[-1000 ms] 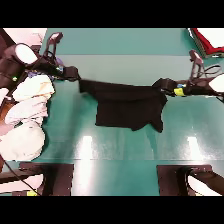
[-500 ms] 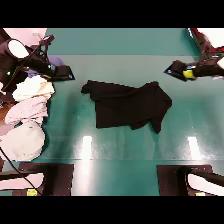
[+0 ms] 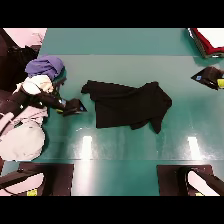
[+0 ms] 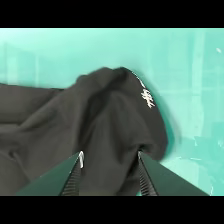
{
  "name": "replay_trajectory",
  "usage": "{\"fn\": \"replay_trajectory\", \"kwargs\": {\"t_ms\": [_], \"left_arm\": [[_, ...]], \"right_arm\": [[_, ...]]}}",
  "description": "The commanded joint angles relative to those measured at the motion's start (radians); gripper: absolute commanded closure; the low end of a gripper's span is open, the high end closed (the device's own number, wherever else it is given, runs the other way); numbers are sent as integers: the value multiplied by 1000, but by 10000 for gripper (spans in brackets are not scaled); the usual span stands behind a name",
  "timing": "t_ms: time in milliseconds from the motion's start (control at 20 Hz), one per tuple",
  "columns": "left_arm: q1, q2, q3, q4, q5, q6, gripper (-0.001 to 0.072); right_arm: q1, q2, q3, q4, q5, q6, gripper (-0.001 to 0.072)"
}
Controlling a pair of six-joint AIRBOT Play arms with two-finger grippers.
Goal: Fold the shirts.
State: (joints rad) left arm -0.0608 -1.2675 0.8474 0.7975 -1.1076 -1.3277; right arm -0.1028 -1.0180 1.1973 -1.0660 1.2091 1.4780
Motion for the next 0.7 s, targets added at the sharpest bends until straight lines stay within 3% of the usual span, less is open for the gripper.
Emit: {"fn": "replay_trajectory", "kwargs": {"t_ms": [0, 350, 650], "left_arm": [[-72, 14, -152, -74, 120, 27, 68], [-288, 13, -184, -140, 323, -9, 68], [-332, 13, -184, -152, 355, -37, 69]], "right_arm": [[-32, 69, -78, 2, -5, -4, 302], [-31, 76, -82, 55, -20, -4, 302], [-31, 76, -82, 54, -22, -4, 302]]}}
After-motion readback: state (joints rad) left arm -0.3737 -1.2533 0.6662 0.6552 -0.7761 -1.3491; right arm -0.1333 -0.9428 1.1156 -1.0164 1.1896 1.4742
